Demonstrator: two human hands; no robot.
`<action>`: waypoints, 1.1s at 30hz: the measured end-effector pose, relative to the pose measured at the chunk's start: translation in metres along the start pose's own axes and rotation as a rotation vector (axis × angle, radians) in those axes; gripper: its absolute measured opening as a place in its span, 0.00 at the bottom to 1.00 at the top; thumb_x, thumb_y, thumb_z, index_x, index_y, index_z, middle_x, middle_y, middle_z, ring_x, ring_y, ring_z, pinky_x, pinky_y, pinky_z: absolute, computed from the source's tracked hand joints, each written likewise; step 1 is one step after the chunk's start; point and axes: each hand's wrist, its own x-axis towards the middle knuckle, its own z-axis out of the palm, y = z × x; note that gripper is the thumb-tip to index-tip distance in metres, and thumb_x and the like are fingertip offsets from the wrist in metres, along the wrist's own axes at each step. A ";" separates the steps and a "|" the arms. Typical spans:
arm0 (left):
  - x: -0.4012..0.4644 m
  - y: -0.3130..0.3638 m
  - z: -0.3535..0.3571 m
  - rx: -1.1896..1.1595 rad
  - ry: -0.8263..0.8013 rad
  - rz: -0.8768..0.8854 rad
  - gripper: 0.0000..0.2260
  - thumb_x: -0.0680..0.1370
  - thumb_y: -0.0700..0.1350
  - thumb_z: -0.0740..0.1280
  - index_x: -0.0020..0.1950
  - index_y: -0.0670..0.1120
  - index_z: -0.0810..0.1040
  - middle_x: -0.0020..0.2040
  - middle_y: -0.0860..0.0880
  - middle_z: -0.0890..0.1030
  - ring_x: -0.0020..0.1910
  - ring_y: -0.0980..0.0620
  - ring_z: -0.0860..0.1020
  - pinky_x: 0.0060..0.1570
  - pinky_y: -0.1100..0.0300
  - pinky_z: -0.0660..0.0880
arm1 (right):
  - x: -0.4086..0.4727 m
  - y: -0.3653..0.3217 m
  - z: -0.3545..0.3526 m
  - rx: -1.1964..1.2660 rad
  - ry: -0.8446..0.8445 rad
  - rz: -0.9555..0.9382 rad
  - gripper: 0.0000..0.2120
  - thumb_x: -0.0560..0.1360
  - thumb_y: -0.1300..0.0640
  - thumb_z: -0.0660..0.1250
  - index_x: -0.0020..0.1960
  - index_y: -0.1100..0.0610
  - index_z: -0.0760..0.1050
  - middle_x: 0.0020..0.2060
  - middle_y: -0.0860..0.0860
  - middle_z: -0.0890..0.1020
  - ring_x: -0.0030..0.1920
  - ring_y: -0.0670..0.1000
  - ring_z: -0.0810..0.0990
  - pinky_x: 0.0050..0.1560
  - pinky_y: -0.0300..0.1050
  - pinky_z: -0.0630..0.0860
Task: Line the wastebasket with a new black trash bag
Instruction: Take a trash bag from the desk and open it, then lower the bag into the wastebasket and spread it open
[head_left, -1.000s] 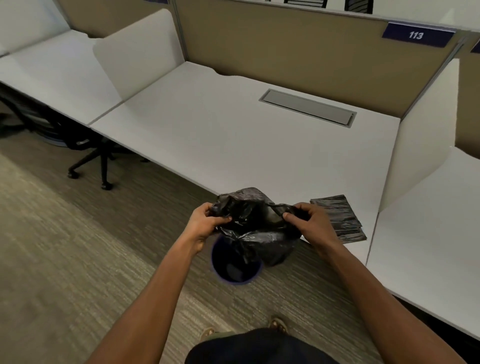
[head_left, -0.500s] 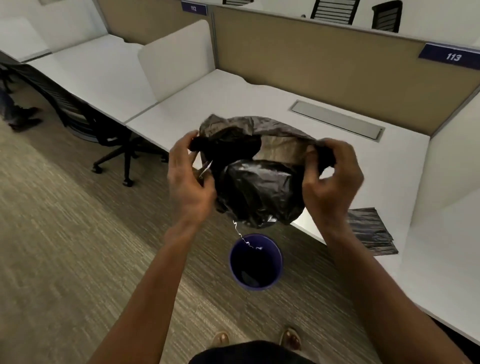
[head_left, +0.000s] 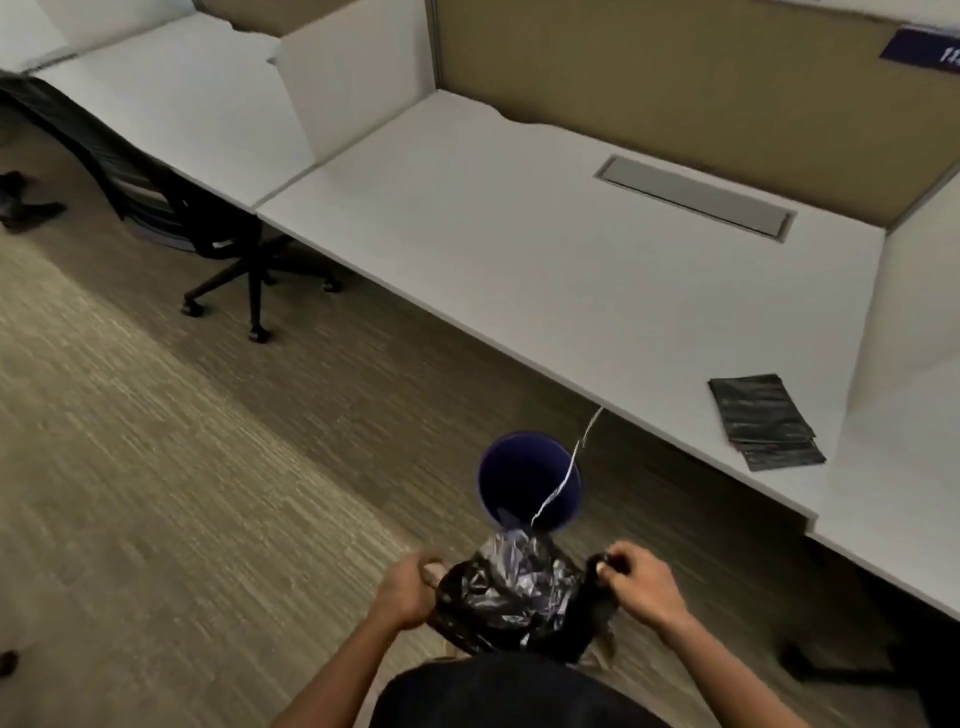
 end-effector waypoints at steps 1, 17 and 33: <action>0.007 -0.003 -0.003 -0.060 0.012 -0.045 0.19 0.76 0.34 0.66 0.65 0.47 0.80 0.49 0.46 0.82 0.48 0.47 0.81 0.43 0.63 0.79 | 0.002 -0.007 -0.004 0.071 0.088 0.029 0.02 0.77 0.53 0.71 0.48 0.48 0.79 0.48 0.48 0.82 0.50 0.51 0.80 0.49 0.41 0.70; 0.038 0.059 -0.059 -0.369 0.325 0.089 0.20 0.71 0.27 0.59 0.37 0.43 0.87 0.49 0.49 0.85 0.53 0.53 0.80 0.62 0.60 0.73 | 0.006 -0.061 -0.057 0.724 0.608 0.048 0.13 0.80 0.65 0.66 0.60 0.54 0.67 0.52 0.50 0.75 0.45 0.43 0.77 0.40 0.38 0.73; 0.069 0.091 -0.060 -0.060 0.355 0.105 0.13 0.78 0.36 0.65 0.61 0.35 0.81 0.63 0.38 0.78 0.62 0.40 0.79 0.66 0.50 0.75 | 0.041 -0.048 -0.054 0.100 0.329 -0.193 0.22 0.81 0.60 0.63 0.75 0.56 0.71 0.58 0.51 0.77 0.54 0.49 0.77 0.59 0.52 0.78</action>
